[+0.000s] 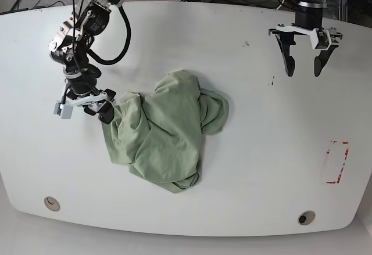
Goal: Layout the t-shirt on the table in an organized manner, then fold the t-shirt properly
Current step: 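Lower the right gripper onto the edge of the crumpled green t-shirt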
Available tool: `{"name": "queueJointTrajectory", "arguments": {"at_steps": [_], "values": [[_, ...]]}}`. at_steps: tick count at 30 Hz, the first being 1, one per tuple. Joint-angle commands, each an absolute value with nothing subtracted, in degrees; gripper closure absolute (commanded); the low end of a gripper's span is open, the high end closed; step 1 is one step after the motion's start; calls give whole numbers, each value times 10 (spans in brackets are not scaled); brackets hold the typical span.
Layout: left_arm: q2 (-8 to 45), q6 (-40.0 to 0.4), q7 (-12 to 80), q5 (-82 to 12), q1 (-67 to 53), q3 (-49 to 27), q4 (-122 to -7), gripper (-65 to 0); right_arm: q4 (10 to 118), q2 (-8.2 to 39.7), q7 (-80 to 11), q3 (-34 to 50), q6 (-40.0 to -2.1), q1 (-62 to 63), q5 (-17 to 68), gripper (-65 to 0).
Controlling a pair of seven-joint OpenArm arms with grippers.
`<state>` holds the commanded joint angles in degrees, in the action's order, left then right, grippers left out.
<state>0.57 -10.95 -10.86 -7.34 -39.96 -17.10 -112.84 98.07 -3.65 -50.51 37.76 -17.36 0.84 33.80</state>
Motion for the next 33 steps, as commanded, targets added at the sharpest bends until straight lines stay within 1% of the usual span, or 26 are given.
{"name": "queueJointTrajectory", "arguments": {"at_steps": [4,11,15,23,33], "values": [[6,-109,-109,-73,-393,-171,-1127,-407,934,-20,-505,393,-173,22,357,-346],[6,-109,-109,-73,-392,-171,-1127,-407,845,1,-506,395,-173,37,397,-344],[6,-109,-109,-73,-391,-171,-1127,-407,813,3,-506,394,-170,47,416,-344],[22,-109,-109,-73,-391,-169,-1126,-407,778,3,-506,392,-170,67,417,-344],[22,-109,-109,-73,-392,-170,-1125,-407,718,3,-505,392,-172,108,417,-342]]}}
